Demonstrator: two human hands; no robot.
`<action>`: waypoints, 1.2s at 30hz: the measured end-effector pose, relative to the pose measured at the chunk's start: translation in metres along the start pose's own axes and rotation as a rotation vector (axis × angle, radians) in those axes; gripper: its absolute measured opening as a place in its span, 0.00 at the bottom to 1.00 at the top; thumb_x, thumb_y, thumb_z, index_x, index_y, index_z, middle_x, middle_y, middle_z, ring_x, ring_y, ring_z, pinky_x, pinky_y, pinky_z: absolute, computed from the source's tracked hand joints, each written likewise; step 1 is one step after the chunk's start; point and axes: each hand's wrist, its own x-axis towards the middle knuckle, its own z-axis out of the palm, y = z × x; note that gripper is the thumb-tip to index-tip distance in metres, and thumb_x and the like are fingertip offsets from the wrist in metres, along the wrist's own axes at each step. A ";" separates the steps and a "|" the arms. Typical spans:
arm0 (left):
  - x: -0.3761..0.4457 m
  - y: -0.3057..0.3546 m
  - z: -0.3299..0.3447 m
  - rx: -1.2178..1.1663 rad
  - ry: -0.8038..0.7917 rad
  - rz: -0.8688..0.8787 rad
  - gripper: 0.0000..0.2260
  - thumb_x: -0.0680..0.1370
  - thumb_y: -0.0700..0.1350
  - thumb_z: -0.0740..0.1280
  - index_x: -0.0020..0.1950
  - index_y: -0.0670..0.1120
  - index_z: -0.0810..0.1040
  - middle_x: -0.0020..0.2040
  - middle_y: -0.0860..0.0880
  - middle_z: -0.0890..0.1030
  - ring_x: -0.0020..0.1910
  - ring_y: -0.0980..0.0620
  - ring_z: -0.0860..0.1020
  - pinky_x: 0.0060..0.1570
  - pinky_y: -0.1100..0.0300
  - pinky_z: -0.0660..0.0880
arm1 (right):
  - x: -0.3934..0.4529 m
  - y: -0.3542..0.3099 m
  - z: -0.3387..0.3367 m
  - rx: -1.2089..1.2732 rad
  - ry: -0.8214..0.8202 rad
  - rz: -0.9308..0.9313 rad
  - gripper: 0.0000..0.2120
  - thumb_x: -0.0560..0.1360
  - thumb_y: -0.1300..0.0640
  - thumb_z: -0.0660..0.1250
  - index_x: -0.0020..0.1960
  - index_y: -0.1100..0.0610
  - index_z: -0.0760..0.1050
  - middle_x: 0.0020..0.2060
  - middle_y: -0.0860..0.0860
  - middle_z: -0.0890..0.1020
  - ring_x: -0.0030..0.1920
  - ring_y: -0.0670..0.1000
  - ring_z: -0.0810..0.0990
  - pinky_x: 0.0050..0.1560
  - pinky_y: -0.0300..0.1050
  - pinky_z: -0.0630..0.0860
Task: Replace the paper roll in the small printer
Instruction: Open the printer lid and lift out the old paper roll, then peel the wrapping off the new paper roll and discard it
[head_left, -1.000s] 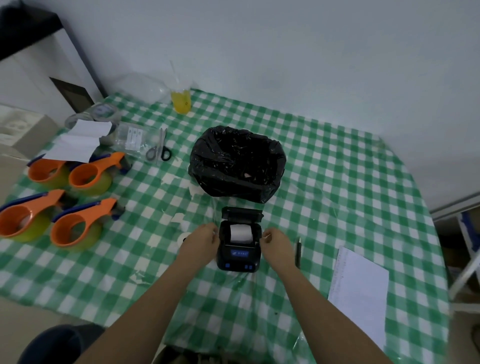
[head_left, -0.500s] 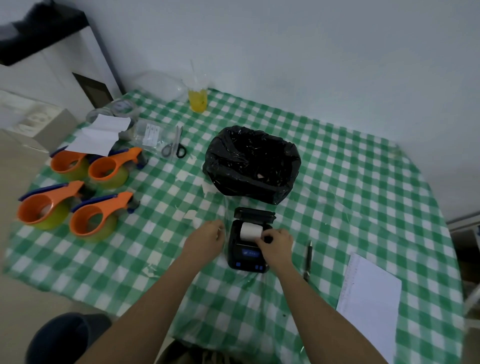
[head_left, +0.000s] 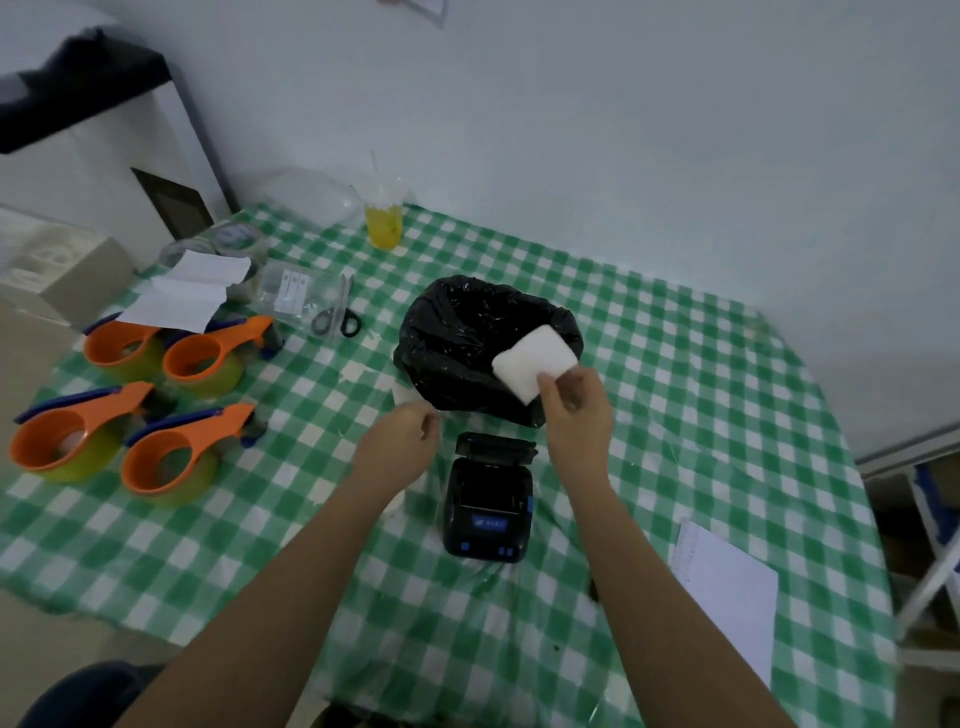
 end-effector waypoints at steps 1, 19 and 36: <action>0.002 0.001 -0.002 0.005 0.005 0.001 0.09 0.78 0.43 0.58 0.50 0.43 0.77 0.48 0.43 0.81 0.43 0.44 0.78 0.43 0.50 0.75 | 0.011 -0.009 0.006 -0.014 0.025 -0.035 0.07 0.75 0.57 0.66 0.42 0.58 0.70 0.36 0.49 0.76 0.38 0.47 0.76 0.42 0.46 0.75; -0.019 -0.070 0.018 0.261 -0.474 -0.149 0.33 0.71 0.48 0.72 0.72 0.48 0.60 0.71 0.41 0.63 0.68 0.40 0.64 0.64 0.46 0.70 | -0.026 0.044 0.034 -0.495 -0.383 -0.255 0.13 0.77 0.62 0.61 0.60 0.58 0.73 0.59 0.54 0.76 0.59 0.53 0.74 0.58 0.43 0.72; -0.025 -0.022 -0.009 -0.390 -0.218 -0.037 0.15 0.72 0.41 0.70 0.56 0.53 0.73 0.52 0.53 0.77 0.51 0.48 0.78 0.46 0.58 0.75 | -0.049 0.045 0.018 -0.187 -0.526 0.020 0.13 0.77 0.58 0.63 0.61 0.51 0.75 0.58 0.47 0.75 0.59 0.46 0.73 0.59 0.45 0.74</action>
